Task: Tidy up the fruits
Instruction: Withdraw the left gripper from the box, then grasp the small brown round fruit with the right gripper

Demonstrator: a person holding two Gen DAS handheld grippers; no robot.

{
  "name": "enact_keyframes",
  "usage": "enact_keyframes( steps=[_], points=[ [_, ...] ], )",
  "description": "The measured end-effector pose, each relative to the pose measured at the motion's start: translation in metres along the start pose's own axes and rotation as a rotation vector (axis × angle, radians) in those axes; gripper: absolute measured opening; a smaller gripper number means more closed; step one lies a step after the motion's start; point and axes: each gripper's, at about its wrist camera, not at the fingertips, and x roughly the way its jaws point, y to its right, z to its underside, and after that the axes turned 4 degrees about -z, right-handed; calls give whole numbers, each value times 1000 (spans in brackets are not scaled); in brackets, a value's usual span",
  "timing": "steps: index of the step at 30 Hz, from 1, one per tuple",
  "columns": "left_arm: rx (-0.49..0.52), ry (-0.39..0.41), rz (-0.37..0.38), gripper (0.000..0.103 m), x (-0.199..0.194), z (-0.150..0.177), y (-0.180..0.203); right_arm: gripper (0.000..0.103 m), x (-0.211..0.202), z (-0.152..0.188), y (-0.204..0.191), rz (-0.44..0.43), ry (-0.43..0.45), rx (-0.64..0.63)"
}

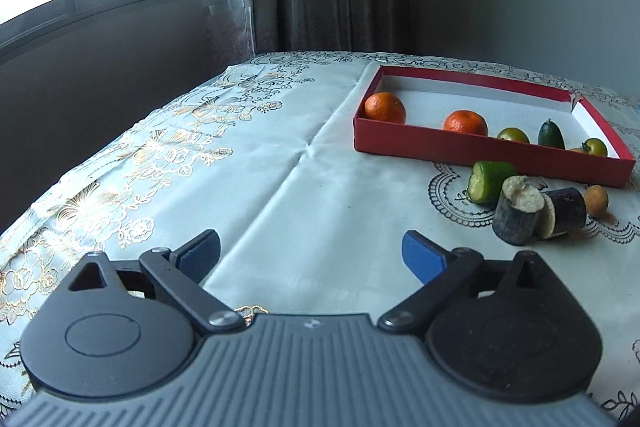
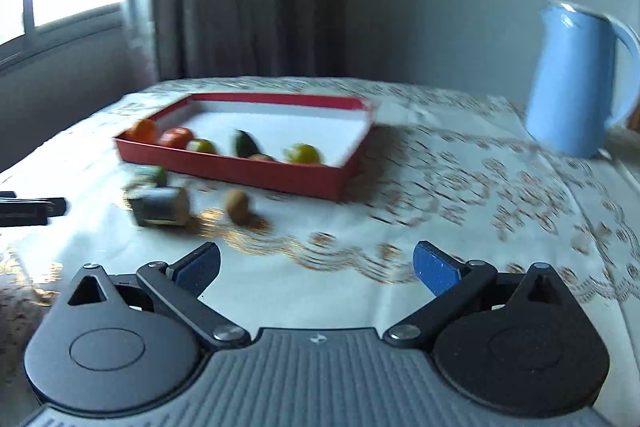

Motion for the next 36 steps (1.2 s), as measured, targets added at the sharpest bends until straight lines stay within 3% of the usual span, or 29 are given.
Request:
enact_keyframes(
  steps=[5, 10, 15, 17, 20, 24, 34, 36],
  points=[
    [-63, -18, 35, 97, 4, 3, -12, 103, -6, -11, -48, -66, 54, -117],
    [-76, -21, 52, 97, 4, 3, -15, 103, 3, -14, -79, -79, 65, -222],
    [-75, -15, 60, 97, 3, 3, -14, 103, 20, -18, -79, -96, 48, -203],
    [-82, -15, 67, 98, 3, 3, -16, 98, 24, -18, -72, -86, 51, -174],
    [-89, -18, 81, 98, 3, 3, -17, 73, 33, -20, -60, -90, 8, -125],
    [-97, -13, 92, 98, 2, 3, -19, 59, 42, -20, -49, -63, -20, -111],
    [-103, -19, 101, 98, 3, 3, -21, 56, 74, -28, -38, -45, -58, -84],
    [-100, -22, 99, 98, 3, 3, -20, 51, 81, -30, -37, -47, -69, -78]
  ],
)
